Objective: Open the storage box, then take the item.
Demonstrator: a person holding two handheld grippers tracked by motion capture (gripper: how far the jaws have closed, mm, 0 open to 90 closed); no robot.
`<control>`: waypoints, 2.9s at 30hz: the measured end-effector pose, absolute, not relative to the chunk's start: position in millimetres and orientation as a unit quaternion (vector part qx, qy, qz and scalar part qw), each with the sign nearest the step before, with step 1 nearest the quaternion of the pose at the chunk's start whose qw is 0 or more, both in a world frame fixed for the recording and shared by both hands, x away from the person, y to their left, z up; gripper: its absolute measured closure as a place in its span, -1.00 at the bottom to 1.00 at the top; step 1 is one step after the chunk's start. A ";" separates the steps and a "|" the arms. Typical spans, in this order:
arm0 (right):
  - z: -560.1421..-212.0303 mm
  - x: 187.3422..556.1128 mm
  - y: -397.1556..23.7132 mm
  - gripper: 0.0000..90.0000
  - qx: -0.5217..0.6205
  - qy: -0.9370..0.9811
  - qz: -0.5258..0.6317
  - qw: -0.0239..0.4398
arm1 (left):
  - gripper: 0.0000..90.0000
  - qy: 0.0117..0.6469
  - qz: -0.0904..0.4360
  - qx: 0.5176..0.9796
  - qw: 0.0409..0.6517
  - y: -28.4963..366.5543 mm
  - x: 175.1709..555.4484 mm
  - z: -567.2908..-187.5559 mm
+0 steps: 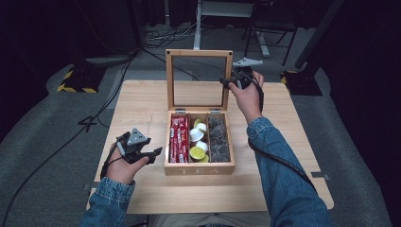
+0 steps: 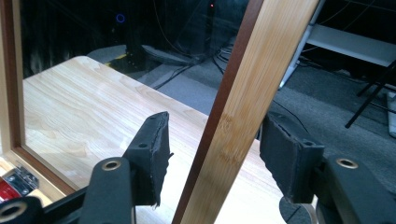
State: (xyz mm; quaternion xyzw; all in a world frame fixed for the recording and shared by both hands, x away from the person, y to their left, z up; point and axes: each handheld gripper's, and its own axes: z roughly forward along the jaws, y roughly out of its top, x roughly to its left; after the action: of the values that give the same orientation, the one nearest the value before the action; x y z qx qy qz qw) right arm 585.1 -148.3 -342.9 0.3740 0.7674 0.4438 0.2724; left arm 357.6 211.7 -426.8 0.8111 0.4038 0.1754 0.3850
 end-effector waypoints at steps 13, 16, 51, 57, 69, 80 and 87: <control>-333.8 578.5 -154.2 -0.20 0.376 0.761 0.448 0.282 | -0.13 0.409 0.174 0.808 0.387 213.5 360.0 -427.3; -327.5 572.7 -159.6 -0.23 0.374 0.758 0.455 0.281 | -0.14 0.408 0.173 0.809 0.385 213.6 360.8 -427.6; -361.7 478.7 -180.4 -0.27 0.361 0.794 0.452 0.184 | -0.17 0.440 0.161 0.809 0.354 226.4 348.9 -446.7; -380.6 477.3 -170.6 -0.26 0.358 0.809 0.438 0.158 | -0.17 0.448 0.151 0.813 0.340 228.9 344.5 -459.4; -408.2 470.4 -154.3 -0.19 0.347 0.832 0.413 0.125 | -0.18 0.464 0.138 0.813 0.324 234.5 339.0 -475.8; -431.3 467.1 -141.1 -0.25 0.338 0.853 0.384 0.103 | -0.19 0.475 0.128 0.808 0.324 240.3 340.3 -485.1; -437.8 468.6 -133.0 0.00 0.329 0.865 0.363 0.107 | -0.19 0.476 0.123 0.811 0.317 241.7 342.0 -489.5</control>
State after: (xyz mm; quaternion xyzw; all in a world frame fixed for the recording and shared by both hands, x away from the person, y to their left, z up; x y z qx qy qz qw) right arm 468.6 -133.0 -437.8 0.3289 0.8650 0.3633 0.1075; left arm 342.0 241.7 -489.5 0.8112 0.4756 0.1234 0.3170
